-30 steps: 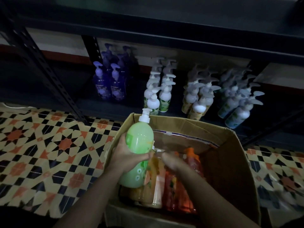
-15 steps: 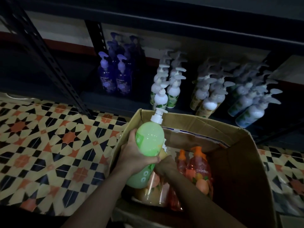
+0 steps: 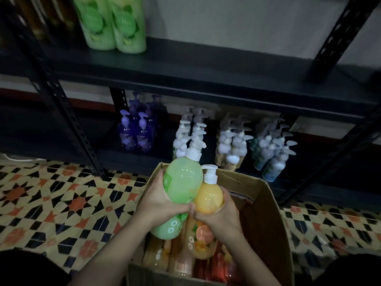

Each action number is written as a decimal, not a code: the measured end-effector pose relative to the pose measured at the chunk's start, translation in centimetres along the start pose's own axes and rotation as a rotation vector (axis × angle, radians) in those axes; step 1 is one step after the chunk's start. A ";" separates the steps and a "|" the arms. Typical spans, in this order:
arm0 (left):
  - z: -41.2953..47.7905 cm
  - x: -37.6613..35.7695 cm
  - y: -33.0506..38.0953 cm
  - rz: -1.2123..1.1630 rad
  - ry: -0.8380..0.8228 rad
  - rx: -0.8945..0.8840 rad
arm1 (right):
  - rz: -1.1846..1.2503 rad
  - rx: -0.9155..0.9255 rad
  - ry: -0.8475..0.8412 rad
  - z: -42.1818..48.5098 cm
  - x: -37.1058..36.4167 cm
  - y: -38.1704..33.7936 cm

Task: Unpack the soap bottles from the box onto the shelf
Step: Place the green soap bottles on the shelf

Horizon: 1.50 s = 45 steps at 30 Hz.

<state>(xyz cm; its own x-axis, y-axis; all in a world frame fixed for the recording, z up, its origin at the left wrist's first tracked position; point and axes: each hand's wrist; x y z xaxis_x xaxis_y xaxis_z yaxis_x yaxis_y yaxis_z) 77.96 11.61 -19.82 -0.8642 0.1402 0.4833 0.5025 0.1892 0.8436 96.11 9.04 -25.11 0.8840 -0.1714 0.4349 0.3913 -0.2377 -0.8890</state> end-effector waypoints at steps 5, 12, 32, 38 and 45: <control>-1.7 4.2 5.3 -0.013 0.168 -0.182 | 0.034 0.213 0.029 -0.4 4.1 -7.6; -2.2 12.0 13.6 -0.226 0.412 -0.437 | 0.220 0.552 0.133 1.5 6.0 -20.8; 15.4 26.5 22.7 -0.254 0.741 -0.609 | 0.311 0.826 0.088 16.1 1.4 -38.9; 19.6 26.2 20.8 -0.256 0.749 -0.490 | 0.295 0.805 0.135 18.2 0.1 -38.3; 21.3 25.1 19.0 -0.233 0.761 -0.404 | 0.277 0.790 0.137 18.9 -0.1 -37.0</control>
<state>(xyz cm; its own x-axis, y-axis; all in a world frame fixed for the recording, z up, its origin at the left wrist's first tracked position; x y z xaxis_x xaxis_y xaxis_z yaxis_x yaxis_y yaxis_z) 66.41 39.40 3.36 -0.7992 -0.5695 0.1923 0.3884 -0.2453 0.8882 86.40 35.91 5.08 0.9554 -0.2512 0.1550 0.2739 0.5588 -0.7828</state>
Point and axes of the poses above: each hand's wrist, its own z-axis towards the middle knuckle, its own x-axis out of the back of the hand, y = z × x, and after that the axes turned 5 degrees about x, right-handed
